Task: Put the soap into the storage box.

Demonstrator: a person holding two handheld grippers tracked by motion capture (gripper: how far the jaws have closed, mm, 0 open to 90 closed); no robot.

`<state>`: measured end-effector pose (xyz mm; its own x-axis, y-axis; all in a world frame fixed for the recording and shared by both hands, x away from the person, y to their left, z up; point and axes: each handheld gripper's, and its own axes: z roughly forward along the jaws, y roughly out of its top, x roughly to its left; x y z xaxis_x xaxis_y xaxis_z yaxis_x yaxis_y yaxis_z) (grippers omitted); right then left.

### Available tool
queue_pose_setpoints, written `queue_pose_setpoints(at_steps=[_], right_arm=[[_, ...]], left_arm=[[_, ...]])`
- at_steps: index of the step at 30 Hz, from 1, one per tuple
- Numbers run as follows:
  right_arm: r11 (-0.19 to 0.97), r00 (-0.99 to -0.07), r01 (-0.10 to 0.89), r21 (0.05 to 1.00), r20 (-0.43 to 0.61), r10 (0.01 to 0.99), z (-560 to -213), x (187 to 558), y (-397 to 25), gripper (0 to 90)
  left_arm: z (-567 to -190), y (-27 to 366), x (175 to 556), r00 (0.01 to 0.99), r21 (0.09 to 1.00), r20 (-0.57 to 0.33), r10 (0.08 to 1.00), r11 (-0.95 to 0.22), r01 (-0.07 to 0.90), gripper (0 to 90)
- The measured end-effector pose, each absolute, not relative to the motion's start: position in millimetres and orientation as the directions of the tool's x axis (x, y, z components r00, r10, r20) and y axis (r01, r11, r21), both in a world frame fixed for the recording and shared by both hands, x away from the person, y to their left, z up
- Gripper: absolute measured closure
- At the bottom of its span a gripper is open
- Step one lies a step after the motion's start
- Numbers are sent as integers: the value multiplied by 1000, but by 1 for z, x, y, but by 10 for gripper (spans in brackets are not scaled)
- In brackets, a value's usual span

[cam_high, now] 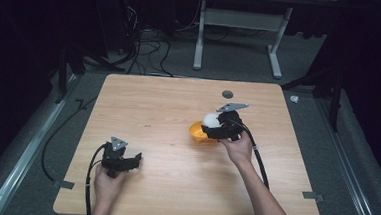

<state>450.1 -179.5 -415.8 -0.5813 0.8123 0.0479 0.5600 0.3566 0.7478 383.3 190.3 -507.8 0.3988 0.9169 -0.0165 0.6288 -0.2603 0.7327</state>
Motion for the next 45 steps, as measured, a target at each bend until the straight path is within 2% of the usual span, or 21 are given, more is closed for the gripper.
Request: queue_pose_setpoints(at_steps=[45], right_arm=[[378, -548, 660, 649, 72, 834, -456, 476, -167, 251]], left_arm=[[-508, 190, 383, 399, 733, -16, 917, -261, 629, 205]])
